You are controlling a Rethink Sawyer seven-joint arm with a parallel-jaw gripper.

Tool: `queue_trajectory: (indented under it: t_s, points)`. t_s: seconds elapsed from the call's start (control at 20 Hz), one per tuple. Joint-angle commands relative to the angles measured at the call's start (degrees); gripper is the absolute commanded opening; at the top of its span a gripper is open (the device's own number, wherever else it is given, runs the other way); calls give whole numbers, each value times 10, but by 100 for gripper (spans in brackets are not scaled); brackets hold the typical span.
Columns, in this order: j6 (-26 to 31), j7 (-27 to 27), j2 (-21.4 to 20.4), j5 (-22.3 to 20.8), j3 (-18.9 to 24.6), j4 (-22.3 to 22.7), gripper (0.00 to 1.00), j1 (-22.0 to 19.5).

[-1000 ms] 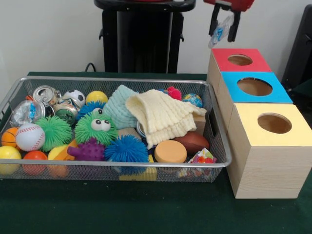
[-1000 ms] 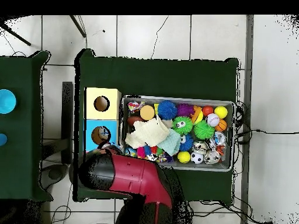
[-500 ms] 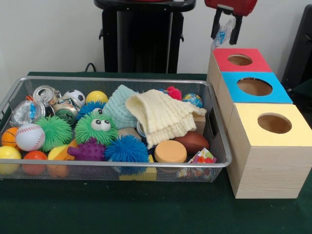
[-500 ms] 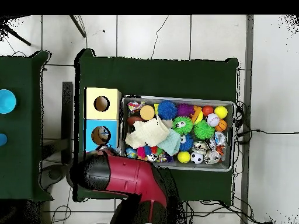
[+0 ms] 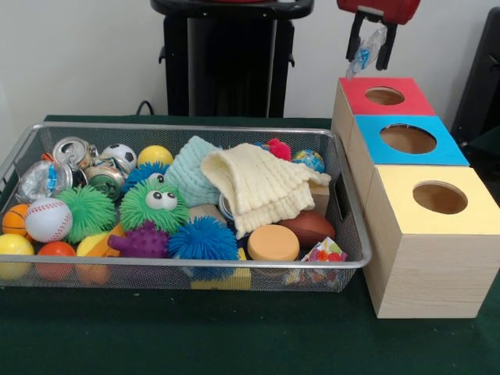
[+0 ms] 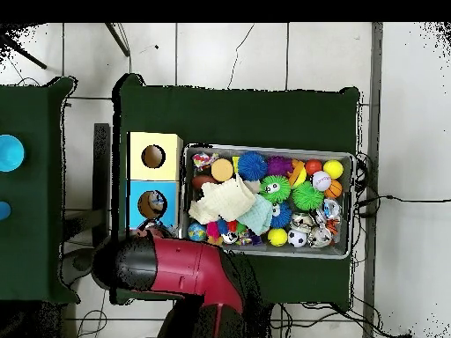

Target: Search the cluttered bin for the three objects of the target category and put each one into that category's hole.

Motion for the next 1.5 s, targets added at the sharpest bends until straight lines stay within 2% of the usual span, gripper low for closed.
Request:
queue_trajectory:
  t_s: [0.05, 0.25, 0.35, 0.55, 0.8, 0.95, 1.2, 1.4, 1.5]
  points:
    - [48, 128, 5, 14, -2, 27, 0, 16]
    - [67, 183, 6, 50, -2, 33, 0, 54]
    - [79, 210, 8, 55, -16, 21, 0, 79]
    - [105, 237, 8, 68, -35, 7, 0, 115]
    - [127, 248, 7, 76, -48, -4, 0, 134]
    - [129, 242, 8, 78, -46, -6, 0, 129]
    - [156, 194, 12, 119, 2, 18, 0, 65]
    - [139, 179, 19, 127, 16, 25, 0, 52]
    - [112, 164, 29, 124, 22, 25, 0, 43]
